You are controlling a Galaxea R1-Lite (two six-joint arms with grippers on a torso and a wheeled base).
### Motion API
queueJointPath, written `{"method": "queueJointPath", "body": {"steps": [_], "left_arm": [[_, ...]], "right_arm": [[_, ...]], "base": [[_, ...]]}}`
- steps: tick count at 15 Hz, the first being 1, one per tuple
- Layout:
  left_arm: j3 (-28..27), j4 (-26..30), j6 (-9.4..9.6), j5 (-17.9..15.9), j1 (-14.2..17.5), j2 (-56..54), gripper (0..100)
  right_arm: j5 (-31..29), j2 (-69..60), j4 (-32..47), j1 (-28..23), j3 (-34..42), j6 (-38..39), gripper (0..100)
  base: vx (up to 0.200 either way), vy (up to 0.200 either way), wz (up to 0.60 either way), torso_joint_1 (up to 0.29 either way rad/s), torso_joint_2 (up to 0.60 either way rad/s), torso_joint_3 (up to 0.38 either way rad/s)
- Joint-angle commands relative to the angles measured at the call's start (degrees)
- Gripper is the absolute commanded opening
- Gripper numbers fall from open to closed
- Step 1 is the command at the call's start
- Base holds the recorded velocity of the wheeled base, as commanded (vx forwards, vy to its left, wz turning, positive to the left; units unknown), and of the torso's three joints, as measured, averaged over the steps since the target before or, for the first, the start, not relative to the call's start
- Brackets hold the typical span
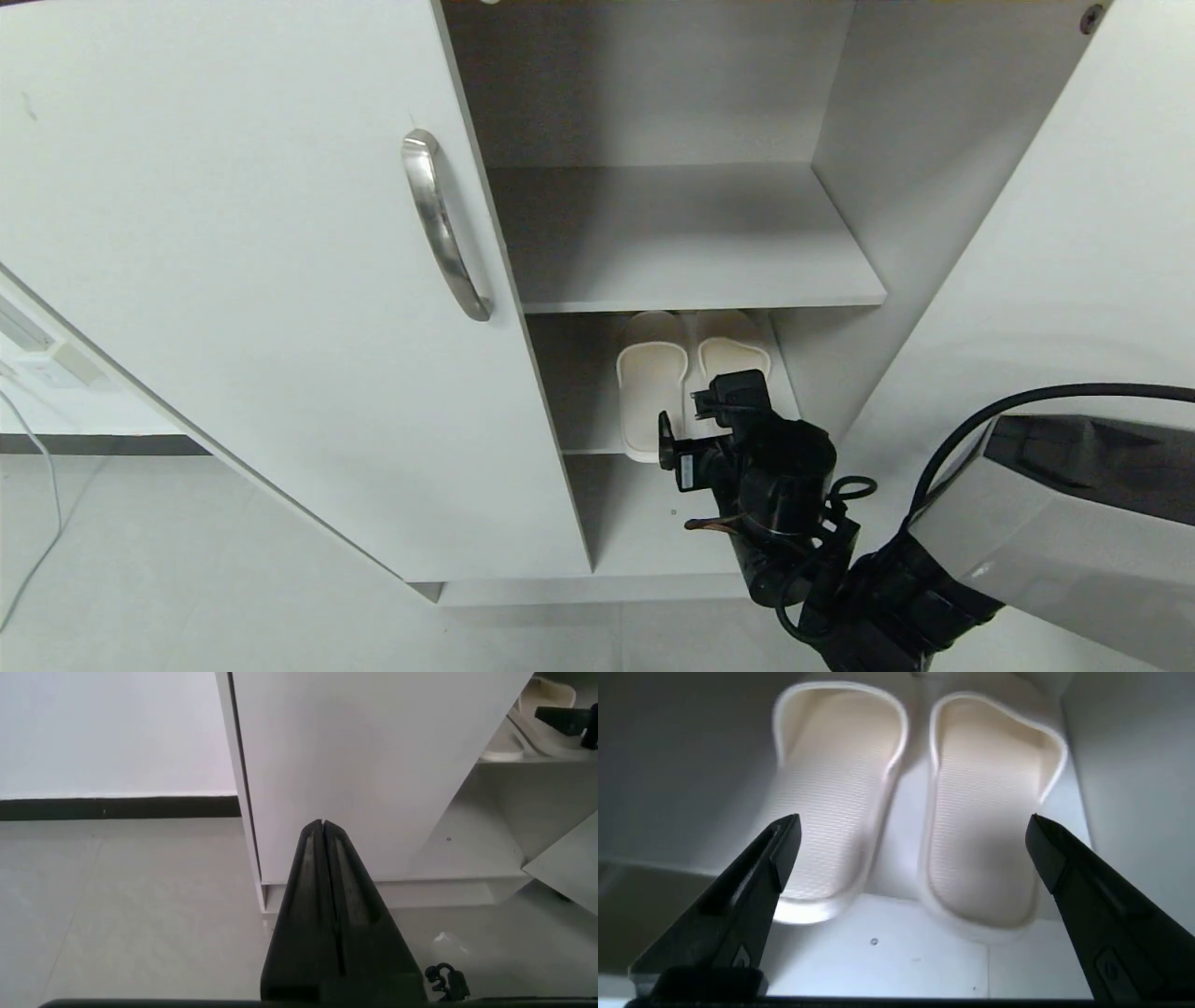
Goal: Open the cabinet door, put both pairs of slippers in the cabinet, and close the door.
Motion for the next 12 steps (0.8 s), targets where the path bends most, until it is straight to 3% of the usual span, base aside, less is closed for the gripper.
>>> {"method": "queueJointPath", "body": {"steps": [1,5,12], "left_arm": [[0.0,-0.02,-0.06,0.02,0.02,-0.01,0],[0.0,-0.02,-0.15,0.02,-0.06,-0.01,0],[0.0,-0.02,0.03,0.02,0.02,-0.01,0]], "right_arm": [[0.02,-0.51,-0.02,0.48,0.0,-0.03,100],[-0.07,-0.51,-0.11,0.57,0.08,0.05,100],[-0.07,-1.38,0.07,1.28,2.37,2.08,100]], "base": [[-0.2,0.0,0.0,0.002,0.01,0.007],[-0.2,0.0,0.0,-0.001,0.0,0.004],[0.0,0.0,0.0,0.0,0.0,0.0]]}}
